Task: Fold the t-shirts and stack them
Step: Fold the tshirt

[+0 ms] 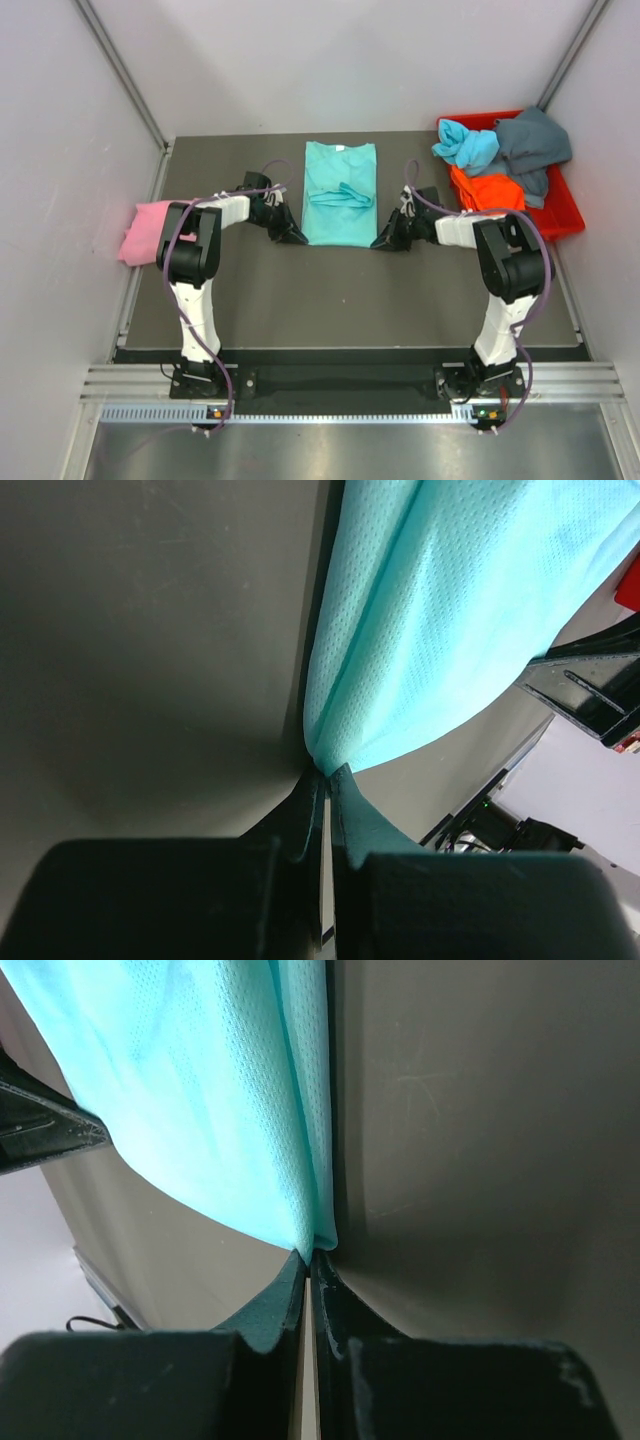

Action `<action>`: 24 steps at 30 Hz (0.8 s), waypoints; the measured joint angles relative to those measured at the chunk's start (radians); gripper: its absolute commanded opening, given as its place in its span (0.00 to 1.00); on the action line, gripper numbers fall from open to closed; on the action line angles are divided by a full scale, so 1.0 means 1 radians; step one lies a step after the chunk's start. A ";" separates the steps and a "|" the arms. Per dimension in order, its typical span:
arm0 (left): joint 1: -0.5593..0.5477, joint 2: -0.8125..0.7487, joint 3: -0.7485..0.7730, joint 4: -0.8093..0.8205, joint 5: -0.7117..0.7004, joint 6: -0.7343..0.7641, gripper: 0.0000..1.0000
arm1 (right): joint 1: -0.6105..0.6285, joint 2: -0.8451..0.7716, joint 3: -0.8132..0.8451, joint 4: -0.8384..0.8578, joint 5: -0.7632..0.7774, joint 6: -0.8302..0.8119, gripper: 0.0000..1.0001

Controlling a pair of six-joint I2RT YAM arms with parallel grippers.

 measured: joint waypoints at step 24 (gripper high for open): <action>-0.034 -0.175 -0.027 -0.001 0.000 -0.008 0.00 | 0.000 -0.226 -0.025 -0.048 0.035 -0.029 0.00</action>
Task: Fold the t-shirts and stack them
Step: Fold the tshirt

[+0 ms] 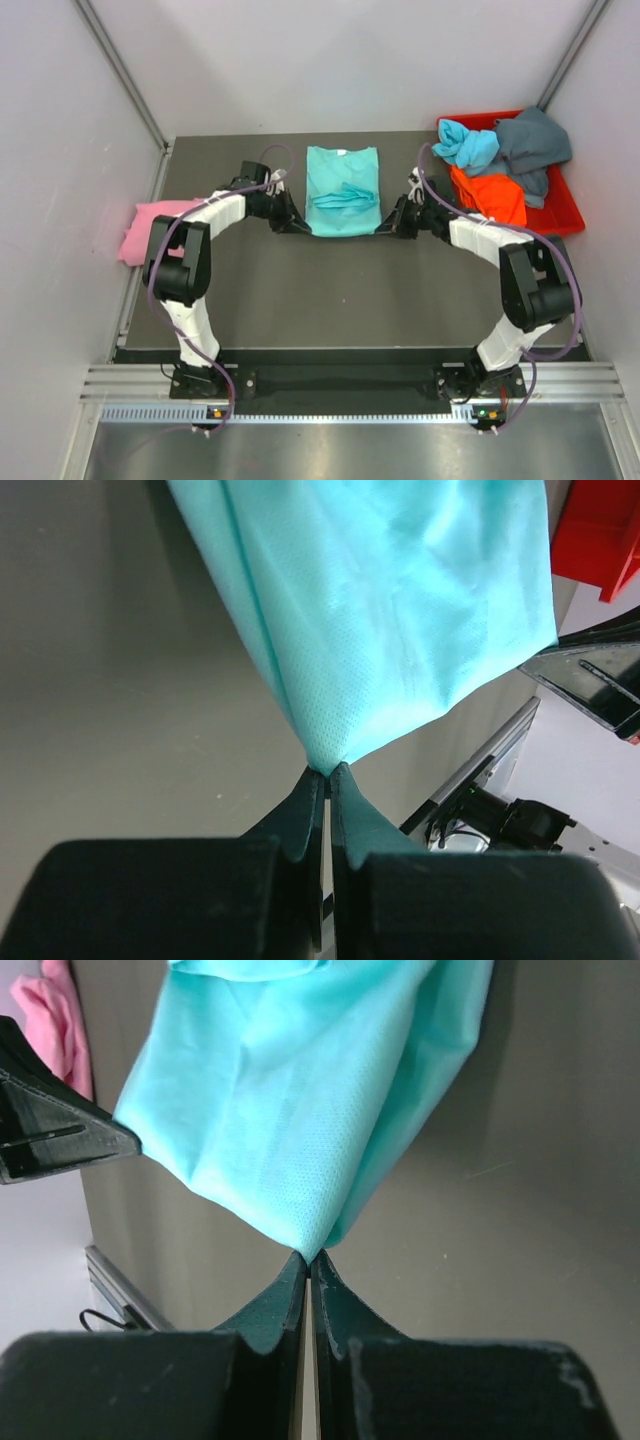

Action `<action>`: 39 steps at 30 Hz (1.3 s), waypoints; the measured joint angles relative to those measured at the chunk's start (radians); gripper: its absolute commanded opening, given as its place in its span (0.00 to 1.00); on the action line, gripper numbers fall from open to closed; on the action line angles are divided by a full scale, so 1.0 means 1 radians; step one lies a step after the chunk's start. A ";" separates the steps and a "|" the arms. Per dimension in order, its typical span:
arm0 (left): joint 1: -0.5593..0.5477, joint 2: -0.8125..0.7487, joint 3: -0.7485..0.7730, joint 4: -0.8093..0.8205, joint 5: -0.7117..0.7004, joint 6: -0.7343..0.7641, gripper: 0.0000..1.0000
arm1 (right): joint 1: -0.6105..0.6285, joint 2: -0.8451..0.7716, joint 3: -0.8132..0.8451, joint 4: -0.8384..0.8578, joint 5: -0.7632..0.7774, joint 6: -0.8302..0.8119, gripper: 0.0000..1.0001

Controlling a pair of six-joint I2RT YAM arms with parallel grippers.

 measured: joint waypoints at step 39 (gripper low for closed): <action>-0.029 0.005 0.245 -0.078 -0.107 0.137 0.00 | -0.006 0.056 0.229 -0.053 0.000 -0.085 0.00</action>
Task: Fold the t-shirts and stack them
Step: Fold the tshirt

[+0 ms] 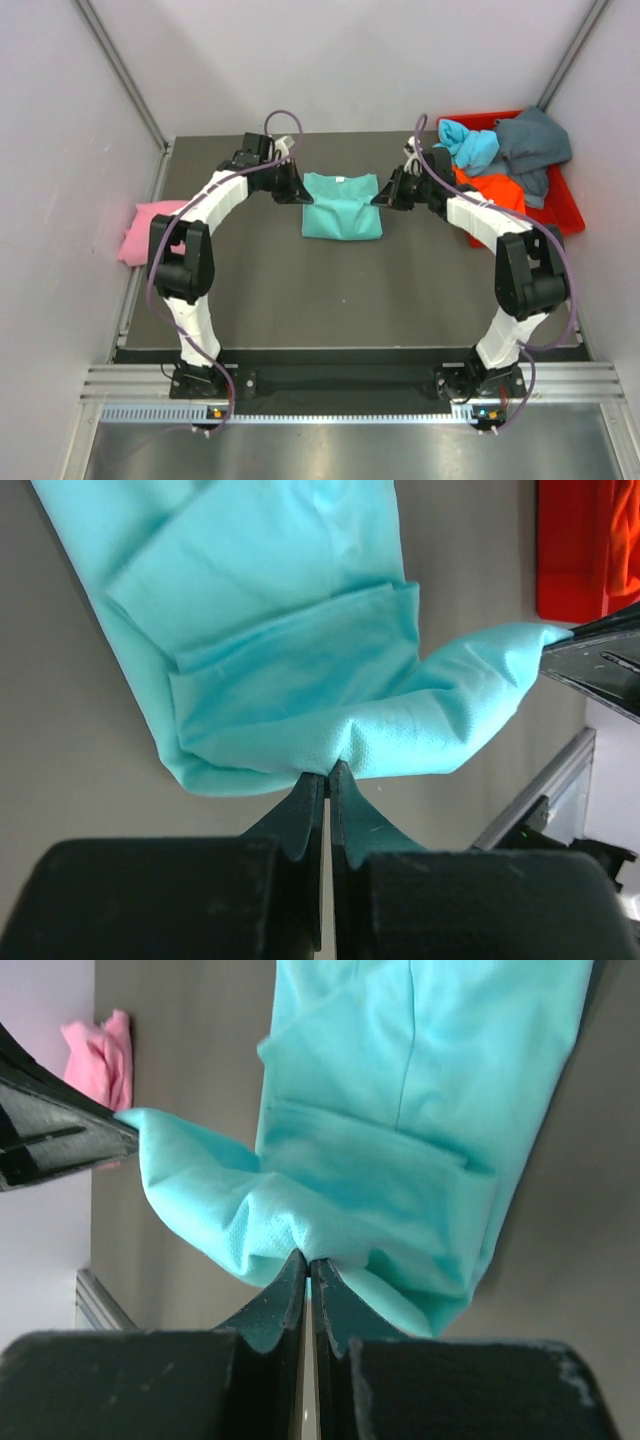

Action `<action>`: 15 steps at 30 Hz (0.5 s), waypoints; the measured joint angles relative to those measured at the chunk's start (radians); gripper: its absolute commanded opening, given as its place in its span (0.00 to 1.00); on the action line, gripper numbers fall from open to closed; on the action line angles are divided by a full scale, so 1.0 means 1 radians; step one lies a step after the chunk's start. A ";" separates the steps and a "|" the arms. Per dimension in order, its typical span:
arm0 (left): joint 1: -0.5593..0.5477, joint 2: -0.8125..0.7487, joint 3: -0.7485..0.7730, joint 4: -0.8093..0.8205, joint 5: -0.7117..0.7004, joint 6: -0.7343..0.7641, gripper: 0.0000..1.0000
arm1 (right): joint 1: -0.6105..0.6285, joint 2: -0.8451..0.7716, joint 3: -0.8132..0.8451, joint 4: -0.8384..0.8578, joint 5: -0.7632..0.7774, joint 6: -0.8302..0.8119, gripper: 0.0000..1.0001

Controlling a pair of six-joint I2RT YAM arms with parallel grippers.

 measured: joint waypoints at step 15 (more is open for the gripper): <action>0.043 0.341 0.377 -0.008 -0.045 0.047 0.00 | -0.027 0.324 0.297 0.027 0.006 -0.008 0.00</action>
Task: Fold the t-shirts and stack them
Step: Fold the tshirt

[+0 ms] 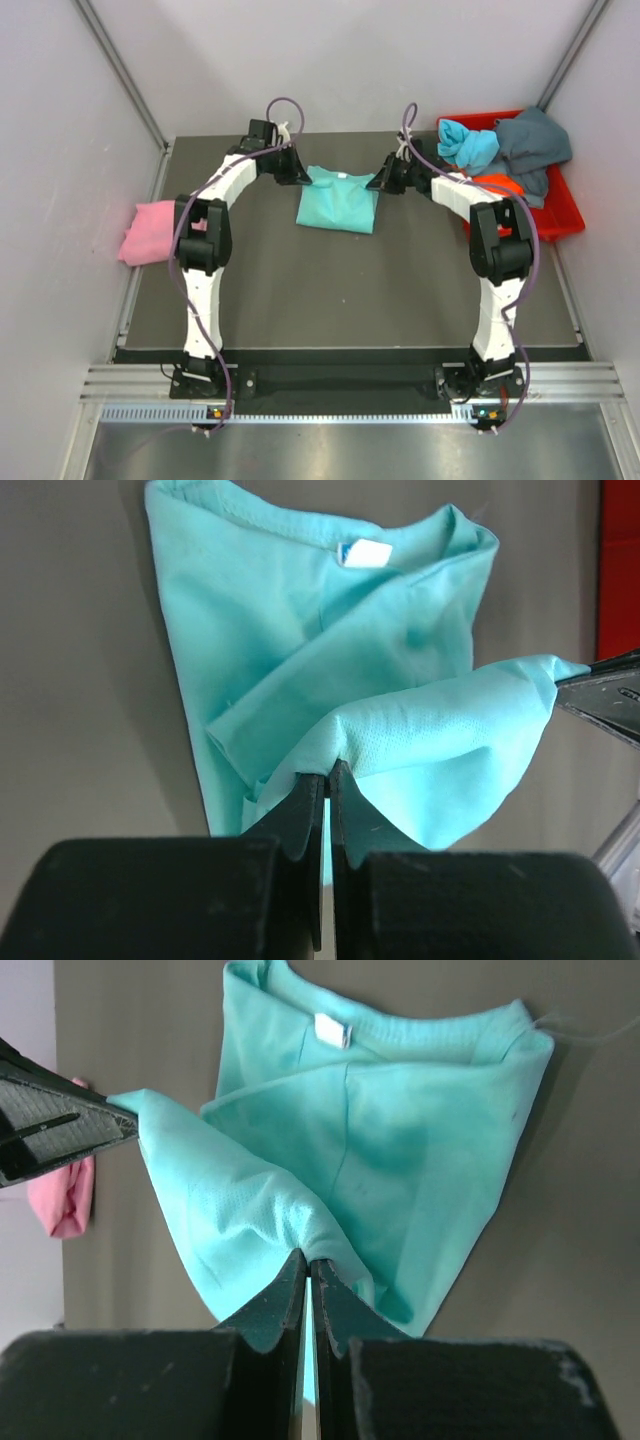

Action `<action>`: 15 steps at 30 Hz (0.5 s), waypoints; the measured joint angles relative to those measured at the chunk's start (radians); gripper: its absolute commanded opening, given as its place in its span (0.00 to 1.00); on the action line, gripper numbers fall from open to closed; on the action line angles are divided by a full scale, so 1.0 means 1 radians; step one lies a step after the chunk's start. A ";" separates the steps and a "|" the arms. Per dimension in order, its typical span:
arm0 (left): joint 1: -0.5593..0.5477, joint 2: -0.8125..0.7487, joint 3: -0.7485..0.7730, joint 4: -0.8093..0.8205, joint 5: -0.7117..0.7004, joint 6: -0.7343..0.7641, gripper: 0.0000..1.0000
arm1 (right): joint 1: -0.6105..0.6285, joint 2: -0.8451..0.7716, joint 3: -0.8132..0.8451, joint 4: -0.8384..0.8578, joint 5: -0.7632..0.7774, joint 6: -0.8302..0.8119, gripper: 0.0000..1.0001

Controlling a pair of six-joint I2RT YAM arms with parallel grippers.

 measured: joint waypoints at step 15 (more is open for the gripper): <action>-0.002 0.159 0.275 0.026 -0.031 0.026 0.00 | -0.017 0.089 0.115 0.029 0.005 0.009 0.00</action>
